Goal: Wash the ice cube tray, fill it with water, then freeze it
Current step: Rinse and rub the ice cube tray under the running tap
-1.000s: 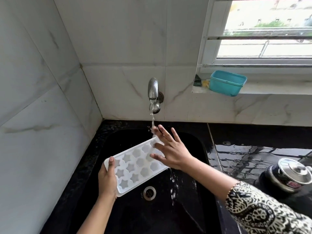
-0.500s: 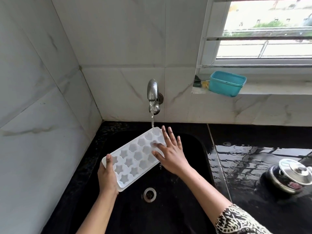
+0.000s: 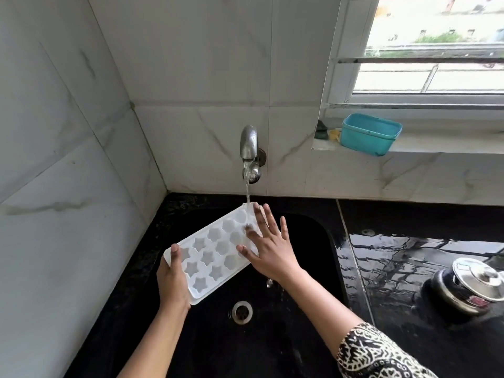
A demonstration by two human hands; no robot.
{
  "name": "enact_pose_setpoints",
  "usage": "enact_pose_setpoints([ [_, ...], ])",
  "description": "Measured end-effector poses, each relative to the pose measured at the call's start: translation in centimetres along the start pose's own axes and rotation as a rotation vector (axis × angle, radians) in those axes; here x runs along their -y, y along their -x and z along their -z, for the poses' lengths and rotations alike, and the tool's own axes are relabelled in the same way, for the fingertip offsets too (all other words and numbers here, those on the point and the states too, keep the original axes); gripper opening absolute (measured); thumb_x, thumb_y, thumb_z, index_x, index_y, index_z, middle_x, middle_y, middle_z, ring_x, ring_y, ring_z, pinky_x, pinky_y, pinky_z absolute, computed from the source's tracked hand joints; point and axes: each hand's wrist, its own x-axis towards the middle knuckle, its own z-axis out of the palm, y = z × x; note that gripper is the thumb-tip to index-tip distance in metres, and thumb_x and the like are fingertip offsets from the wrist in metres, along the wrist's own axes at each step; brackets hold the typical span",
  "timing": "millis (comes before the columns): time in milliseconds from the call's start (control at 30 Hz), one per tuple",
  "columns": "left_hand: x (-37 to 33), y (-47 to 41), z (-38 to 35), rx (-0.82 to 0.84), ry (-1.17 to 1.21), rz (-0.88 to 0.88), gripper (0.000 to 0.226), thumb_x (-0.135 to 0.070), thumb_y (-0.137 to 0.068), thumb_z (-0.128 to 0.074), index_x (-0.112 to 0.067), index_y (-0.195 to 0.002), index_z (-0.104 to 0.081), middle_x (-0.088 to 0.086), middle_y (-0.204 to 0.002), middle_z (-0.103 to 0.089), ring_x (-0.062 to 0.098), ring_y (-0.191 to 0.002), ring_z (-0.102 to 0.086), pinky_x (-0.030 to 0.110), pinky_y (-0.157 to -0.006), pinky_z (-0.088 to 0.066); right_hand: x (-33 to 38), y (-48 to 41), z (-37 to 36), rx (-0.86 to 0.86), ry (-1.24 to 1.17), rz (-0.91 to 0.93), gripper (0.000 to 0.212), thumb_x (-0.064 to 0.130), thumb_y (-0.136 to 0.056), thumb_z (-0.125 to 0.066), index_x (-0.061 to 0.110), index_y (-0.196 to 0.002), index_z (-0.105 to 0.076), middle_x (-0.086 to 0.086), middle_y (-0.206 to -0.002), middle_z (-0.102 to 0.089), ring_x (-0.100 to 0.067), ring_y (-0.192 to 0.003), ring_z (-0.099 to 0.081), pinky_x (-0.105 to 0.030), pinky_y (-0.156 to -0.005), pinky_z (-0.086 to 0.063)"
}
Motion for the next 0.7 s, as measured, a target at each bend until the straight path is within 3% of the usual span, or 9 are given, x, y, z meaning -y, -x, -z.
enact_pose_setpoints([
  [133, 0.0, -0.4, 0.5, 0.017, -0.015, -0.030, 0.023, -0.044, -0.095, -0.048, -0.025, -0.103, -0.058, -0.003, -0.098, -0.066, 0.014, -0.089, -0.065, 0.028, -0.067, -0.050, -1.4, -0.1, 1.6, 0.061, -0.021, 0.019, 0.063, 0.071, -0.087, -0.019, 0.039, -0.127, -0.056, 0.010, -0.154, 0.028, -0.006, -0.136, 0.038, -0.045, -0.114, 0.019],
  [233, 0.7, -0.1, 0.4, 0.030, 0.004, 0.007, 0.032, -0.047, -0.095, -0.047, -0.021, -0.111, -0.056, -0.001, -0.100, -0.067, 0.015, -0.090, -0.065, 0.030, -0.068, -0.050, -1.4, -0.6, 1.5, -0.093, 0.155, 0.107, 0.054, 0.065, -0.090, -0.026, 0.033, -0.106, -0.066, 0.002, -0.160, 0.006, -0.012, -0.145, 0.019, -0.046, -0.115, 0.014],
  [300, 0.6, 0.0, 0.2, 0.024, 0.024, 0.027, 0.033, -0.048, -0.095, -0.046, -0.020, -0.107, -0.057, 0.000, -0.099, -0.067, 0.016, -0.089, -0.066, 0.032, -0.070, -0.051, -1.0, -0.5, 0.9, -0.141, 0.219, 0.093, 0.050, 0.061, -0.090, -0.033, 0.028, -0.112, -0.065, -0.002, -0.161, -0.005, -0.015, -0.148, 0.005, -0.049, -0.116, 0.006],
  [367, 0.2, 0.0, 0.1, 0.028, 0.033, 0.011, 0.026, -0.047, -0.095, -0.046, -0.024, -0.099, -0.058, 0.001, -0.098, -0.067, 0.017, -0.089, -0.066, 0.033, -0.071, -0.052, -0.8, 0.0, 0.3, -0.144, 0.206, 0.047, 0.053, 0.061, -0.091, -0.033, 0.029, -0.125, -0.058, -0.001, -0.161, 0.000, -0.014, -0.147, 0.009, -0.048, -0.115, 0.008],
  [467, 0.4, 0.0, 0.3, 0.028, 0.012, -0.023, 0.024, -0.049, -0.092, -0.050, -0.028, -0.100, -0.059, 0.002, -0.104, -0.068, 0.020, -0.095, -0.066, 0.038, -0.079, -0.053, 0.0, 0.8, 0.6, -0.061, 0.022, -0.051, 0.064, 0.067, -0.090, -0.017, 0.032, -0.132, -0.051, 0.008, -0.157, 0.022, -0.006, -0.140, 0.031, -0.041, -0.113, 0.020],
  [533, 0.9, 0.2, 0.3, 0.015, 0.003, -0.020, 0.027, -0.050, -0.092, -0.049, -0.027, -0.103, -0.058, 0.002, -0.104, -0.067, 0.020, -0.095, -0.066, 0.037, -0.079, -0.053, 0.6, 0.5, 1.1, -0.013, -0.134, -0.118, 0.065, 0.067, -0.089, -0.018, 0.031, -0.129, -0.054, 0.009, -0.155, 0.026, -0.005, -0.136, 0.037, -0.038, -0.111, 0.023],
  [700, 0.9, 1.0, -0.6, 0.013, 0.017, -0.035, 0.023, -0.044, -0.096, -0.047, -0.025, -0.096, -0.059, -0.002, -0.090, -0.069, 0.009, -0.074, -0.070, 0.018, -0.053, -0.053, 2.1, -1.1, 1.7, 0.118, -0.581, -0.349, 0.051, 0.051, -0.098, -0.037, 0.011, -0.114, -0.063, -0.003, -0.152, 0.032, -0.012, -0.131, 0.042, -0.045, -0.110, 0.021],
])
